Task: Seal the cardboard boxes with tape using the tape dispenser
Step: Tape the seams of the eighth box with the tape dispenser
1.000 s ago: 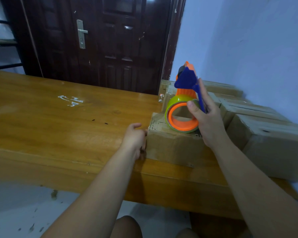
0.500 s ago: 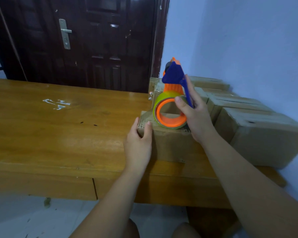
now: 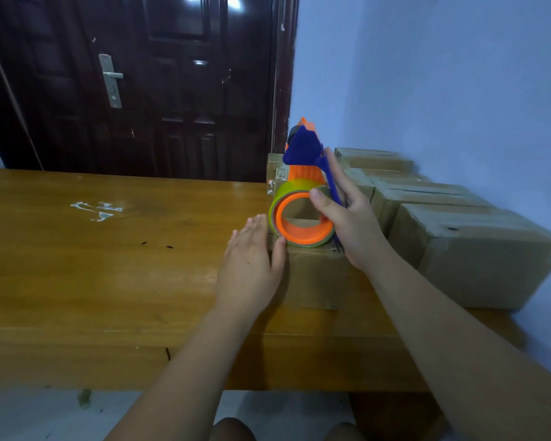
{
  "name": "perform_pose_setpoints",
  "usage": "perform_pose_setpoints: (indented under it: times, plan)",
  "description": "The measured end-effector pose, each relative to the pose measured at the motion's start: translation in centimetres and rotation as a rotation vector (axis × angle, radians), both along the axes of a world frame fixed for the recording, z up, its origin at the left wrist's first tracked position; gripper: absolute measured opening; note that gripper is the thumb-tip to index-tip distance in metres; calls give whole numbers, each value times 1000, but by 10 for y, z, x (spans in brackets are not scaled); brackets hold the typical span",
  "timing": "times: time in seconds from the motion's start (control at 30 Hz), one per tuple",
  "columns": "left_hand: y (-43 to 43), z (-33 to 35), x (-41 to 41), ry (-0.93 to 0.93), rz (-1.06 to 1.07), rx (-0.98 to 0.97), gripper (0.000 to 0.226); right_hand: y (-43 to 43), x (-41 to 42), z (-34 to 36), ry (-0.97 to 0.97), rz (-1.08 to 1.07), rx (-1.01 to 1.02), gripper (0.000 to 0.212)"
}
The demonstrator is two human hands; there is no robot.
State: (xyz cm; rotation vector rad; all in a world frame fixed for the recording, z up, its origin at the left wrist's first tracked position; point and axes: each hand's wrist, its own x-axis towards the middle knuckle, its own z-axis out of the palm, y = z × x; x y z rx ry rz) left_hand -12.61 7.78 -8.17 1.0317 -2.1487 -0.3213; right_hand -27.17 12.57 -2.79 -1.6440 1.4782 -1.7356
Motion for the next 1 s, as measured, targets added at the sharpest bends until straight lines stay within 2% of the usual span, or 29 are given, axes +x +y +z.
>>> perform_pose_setpoints:
  times: [0.1,0.23,0.5,0.67,0.87,1.0]
  plan:
    - [-2,-3,2,-35,-1,-62,55,1,-2,9,89,25,19,68]
    - [1,-2,1,-28,11,-108,66,2,-10,30,400,5,101,65]
    - [4,3,-1,-136,40,-121,66,-2,-23,54,613,71,294,65]
    - [4,6,-1,-230,54,-78,51,15,-39,69,771,17,392,62]
    - [10,7,-4,-262,64,-66,50,27,-46,74,855,-27,467,61]
    - [13,8,-2,-247,119,-50,49,30,-45,59,619,-14,341,62]
